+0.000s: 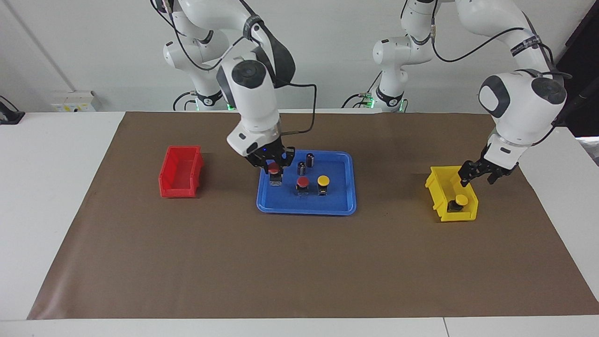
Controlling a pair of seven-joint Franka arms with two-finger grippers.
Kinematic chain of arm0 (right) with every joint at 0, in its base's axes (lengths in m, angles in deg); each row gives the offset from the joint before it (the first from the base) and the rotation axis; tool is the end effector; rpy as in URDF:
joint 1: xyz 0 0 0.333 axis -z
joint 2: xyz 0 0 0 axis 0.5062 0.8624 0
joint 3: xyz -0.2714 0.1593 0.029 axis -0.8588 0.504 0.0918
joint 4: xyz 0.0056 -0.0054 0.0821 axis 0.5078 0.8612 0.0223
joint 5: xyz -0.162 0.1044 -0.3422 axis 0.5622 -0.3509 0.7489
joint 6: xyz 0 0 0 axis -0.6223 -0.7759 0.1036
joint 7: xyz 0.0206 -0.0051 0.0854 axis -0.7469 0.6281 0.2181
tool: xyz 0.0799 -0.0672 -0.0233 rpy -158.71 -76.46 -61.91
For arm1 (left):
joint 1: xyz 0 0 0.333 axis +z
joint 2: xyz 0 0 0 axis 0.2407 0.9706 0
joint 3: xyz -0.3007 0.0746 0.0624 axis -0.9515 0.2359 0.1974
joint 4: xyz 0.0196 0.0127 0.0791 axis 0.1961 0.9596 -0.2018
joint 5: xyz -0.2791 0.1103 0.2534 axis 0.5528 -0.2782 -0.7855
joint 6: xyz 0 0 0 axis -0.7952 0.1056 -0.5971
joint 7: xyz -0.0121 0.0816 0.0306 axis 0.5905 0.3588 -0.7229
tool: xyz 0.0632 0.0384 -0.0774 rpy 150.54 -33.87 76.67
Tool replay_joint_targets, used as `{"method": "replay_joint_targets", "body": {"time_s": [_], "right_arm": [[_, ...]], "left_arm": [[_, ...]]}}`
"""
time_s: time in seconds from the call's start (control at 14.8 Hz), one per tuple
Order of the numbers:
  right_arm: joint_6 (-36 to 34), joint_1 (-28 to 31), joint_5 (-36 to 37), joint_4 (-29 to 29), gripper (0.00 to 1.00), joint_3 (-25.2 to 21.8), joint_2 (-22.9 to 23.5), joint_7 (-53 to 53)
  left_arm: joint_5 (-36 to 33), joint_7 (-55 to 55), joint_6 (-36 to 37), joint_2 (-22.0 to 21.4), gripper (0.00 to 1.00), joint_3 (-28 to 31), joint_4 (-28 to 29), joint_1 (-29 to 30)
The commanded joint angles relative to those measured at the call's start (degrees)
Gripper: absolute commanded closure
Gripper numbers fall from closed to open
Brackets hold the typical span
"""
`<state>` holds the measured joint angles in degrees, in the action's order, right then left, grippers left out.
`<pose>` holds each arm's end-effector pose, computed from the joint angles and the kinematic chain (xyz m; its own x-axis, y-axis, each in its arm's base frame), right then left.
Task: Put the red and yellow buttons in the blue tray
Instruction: 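Place the second red button in the tray while the left gripper grasps a yellow button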
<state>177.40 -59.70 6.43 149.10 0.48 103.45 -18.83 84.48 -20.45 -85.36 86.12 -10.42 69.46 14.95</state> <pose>0.5734 0.3173 0.4209 0.9983 -0.0571 -0.0065 -0.0574 -0.9956 -0.0737 0.5944 0.0267 0.4233 0.9972 -0.0278 0.0694 -0.0255 -0.9991 -0.0339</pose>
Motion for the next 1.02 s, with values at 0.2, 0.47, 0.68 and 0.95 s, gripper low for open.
{"method": "replay_joint_targets", "body": {"time_s": [0.2,0.47,0.68,0.95], "right_arm": [[2.5,-0.5,3.6,2.1,0.8,-0.4,2.8,-0.1],[4.8,-0.5,3.5,6.5,0.8,-0.3,1.8,-0.1],[5.2,-0.4,3.4,7.4,0.72,-0.3,1.5,-0.1],[4.1,0.2,3.4,6.6,0.24,-0.3,1.0,-0.1]], "left_arm": [[1.7,0.5,-6.0,3.0,0.28,-0.1,1.4,-0.1],[1.7,0.4,-7.4,3.9,0.28,-0.1,2.0,-1.0],[1.7,0.4,-8.0,3.9,0.28,-0.1,2.5,-0.9],[1.7,0.3,-10.1,4.3,0.31,-0.1,4.1,-0.4]]}}
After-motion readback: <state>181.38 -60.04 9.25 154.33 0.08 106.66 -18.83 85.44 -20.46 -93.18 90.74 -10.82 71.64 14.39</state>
